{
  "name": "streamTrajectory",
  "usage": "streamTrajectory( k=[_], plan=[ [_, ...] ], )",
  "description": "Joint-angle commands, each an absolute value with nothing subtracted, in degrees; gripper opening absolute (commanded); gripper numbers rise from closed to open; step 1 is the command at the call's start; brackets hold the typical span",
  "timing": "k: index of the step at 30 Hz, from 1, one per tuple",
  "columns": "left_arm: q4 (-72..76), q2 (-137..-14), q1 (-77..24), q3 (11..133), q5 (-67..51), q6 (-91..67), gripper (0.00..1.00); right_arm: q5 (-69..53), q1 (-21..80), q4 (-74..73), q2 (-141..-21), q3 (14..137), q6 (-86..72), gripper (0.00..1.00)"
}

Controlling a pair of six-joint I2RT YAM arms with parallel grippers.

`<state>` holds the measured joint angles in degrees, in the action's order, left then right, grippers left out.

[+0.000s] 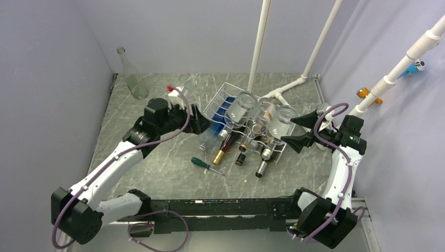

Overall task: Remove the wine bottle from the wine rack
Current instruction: Pick up the wine bottle from the wine rack.

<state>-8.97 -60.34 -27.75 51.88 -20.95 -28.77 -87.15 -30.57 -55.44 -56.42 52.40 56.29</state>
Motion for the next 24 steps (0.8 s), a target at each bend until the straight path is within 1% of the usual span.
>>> streamTrajectory(
  k=[1, 4, 13, 24],
  plan=[
    [-5.69, -64.29, -31.37, 56.2, -18.39, -29.9, 0.99, -90.78, -30.87, -55.14, -57.23, 52.93, 57.8, 1.0],
    [-6.79, -67.35, -33.09, 58.08, -15.55, -30.43, 1.0, -90.57, -30.86, -56.12, -57.67, 53.25, 58.61, 1.0],
    [-6.73, -75.44, -37.03, 61.4, -14.87, -33.48, 0.99, -90.7, -30.9, -58.13, -59.23, 54.13, 60.77, 1.0],
    [-12.91, -83.57, -41.57, 68.49, -8.62, -33.25, 0.96, -90.26, -30.81, -60.27, -60.14, 54.75, 63.16, 1.0]
  ],
)
